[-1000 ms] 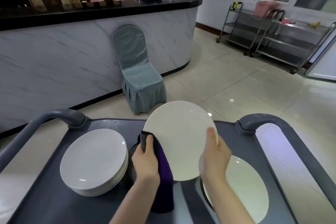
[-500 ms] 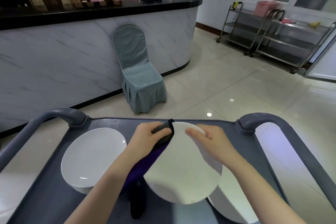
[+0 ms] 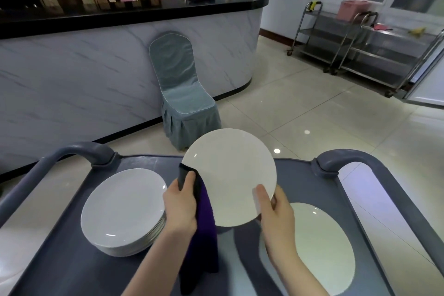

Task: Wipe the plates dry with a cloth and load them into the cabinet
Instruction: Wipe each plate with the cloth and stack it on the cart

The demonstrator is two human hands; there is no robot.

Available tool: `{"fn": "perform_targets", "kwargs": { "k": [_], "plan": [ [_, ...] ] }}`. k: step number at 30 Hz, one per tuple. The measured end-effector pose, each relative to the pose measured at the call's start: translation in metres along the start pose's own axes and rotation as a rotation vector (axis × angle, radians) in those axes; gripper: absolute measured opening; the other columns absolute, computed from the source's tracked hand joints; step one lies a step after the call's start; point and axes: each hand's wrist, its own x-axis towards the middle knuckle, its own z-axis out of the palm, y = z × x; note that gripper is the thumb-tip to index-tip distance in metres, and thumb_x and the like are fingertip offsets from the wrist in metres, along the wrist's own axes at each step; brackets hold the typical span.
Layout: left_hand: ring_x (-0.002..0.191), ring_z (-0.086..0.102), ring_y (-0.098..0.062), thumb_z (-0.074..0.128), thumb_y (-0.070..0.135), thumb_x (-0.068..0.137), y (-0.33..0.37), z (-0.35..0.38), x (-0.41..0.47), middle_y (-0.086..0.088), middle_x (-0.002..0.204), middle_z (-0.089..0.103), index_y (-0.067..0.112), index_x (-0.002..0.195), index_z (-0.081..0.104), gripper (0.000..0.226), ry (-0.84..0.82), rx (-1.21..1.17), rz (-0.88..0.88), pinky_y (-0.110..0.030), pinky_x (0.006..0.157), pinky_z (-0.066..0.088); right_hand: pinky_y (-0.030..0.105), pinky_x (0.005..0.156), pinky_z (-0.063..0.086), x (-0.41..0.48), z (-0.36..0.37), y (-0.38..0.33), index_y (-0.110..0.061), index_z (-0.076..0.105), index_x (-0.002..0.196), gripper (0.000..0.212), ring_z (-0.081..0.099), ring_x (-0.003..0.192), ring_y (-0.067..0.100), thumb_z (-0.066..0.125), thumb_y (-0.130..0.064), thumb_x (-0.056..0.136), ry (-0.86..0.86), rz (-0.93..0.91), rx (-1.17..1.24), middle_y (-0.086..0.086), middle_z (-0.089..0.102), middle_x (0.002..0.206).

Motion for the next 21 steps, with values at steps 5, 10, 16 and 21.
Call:
{"fn": "perform_targets", "kwargs": {
  "k": [5,10,16,21],
  "plan": [
    [0.075,0.069,-0.024,0.063,0.026,0.096,0.024,-0.015,0.018,-0.009,0.083,0.077,0.009,0.083,0.071,0.023,-0.086,0.080,-0.001,-0.039,0.076,0.058,0.031,0.122,0.021,0.017,-0.040,-0.006,-0.030,0.047,0.147,0.068,0.025,0.150,0.011,0.066,-0.057,0.088,-0.272,-0.797,-0.791,-0.008,0.032,0.161],
    [0.054,0.068,-0.010,0.060,0.025,0.097,0.037,-0.011,0.018,-0.004,0.069,0.075,0.009,0.080,0.071,0.026,-0.195,0.226,0.015,-0.018,0.044,0.050,0.050,0.112,0.038,0.026,-0.031,-0.018,-0.021,0.063,0.134,0.056,0.047,0.139,0.028,0.077,-0.039,0.082,-0.524,-1.277,-1.226,0.004,0.052,0.149],
    [0.071,0.075,-0.023,0.062,0.037,0.094,0.050,-0.010,0.004,-0.010,0.087,0.078,0.010,0.093,0.078,0.032,-0.262,0.026,-0.156,-0.030,0.063,0.054,0.036,0.087,0.060,0.016,-0.020,-0.027,-0.021,0.068,0.129,0.063,0.065,0.121,0.023,0.088,-0.016,0.069,-0.479,-1.217,-1.163,0.000,0.065,0.134],
    [0.086,0.074,-0.019,0.058,0.075,0.080,0.039,0.018,-0.020,-0.004,0.098,0.076,0.017,0.113,0.072,0.068,-0.336,-0.102,-0.160,-0.035,0.076,0.056,0.016,0.098,0.047,-0.003,0.001,-0.047,-0.044,0.060,0.131,0.033,0.058,0.121,-0.005,0.054,-0.046,0.098,-0.496,-0.642,-0.630,-0.025,0.060,0.134]
  ]
}}
